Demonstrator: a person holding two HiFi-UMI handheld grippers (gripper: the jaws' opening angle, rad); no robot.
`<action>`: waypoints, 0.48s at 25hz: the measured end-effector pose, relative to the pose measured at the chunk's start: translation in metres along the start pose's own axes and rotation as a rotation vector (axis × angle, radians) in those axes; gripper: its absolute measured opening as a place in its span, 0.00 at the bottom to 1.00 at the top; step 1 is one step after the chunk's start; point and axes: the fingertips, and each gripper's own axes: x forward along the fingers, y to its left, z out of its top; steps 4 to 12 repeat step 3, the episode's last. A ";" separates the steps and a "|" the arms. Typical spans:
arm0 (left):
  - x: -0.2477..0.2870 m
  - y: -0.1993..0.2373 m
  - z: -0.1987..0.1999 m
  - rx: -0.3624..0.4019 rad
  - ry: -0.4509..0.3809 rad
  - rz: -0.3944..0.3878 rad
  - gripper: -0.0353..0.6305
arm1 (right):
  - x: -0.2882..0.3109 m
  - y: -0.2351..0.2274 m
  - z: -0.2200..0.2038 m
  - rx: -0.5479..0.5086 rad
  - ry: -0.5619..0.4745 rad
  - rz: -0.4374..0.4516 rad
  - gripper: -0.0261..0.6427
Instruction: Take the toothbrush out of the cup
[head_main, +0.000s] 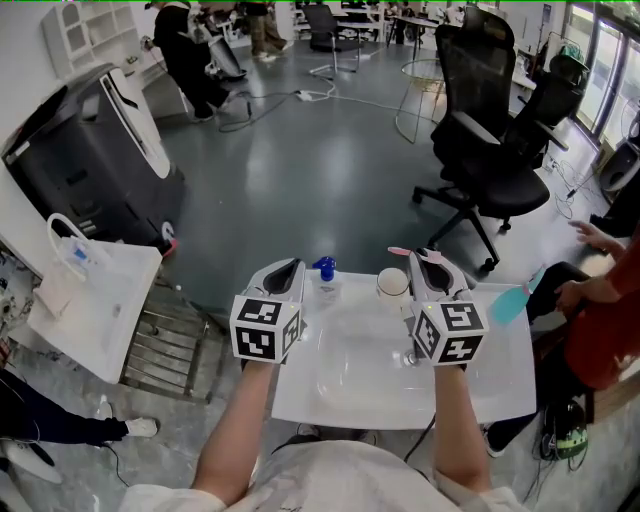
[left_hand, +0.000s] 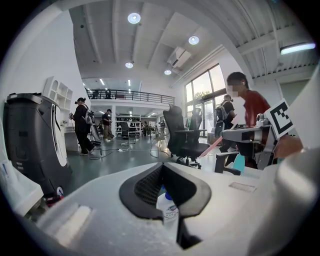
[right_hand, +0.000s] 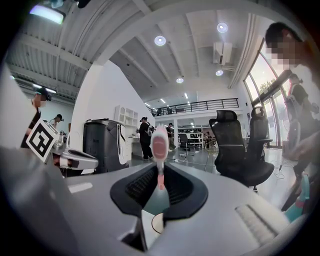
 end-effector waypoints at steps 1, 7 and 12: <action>0.000 0.000 0.000 0.000 0.001 -0.001 0.06 | 0.000 0.000 0.000 0.001 0.000 -0.001 0.10; 0.001 0.000 0.000 -0.001 0.002 -0.002 0.06 | 0.001 -0.001 0.000 0.001 0.001 -0.002 0.10; 0.001 0.000 0.000 -0.001 0.002 -0.002 0.06 | 0.001 -0.001 0.000 0.001 0.001 -0.002 0.10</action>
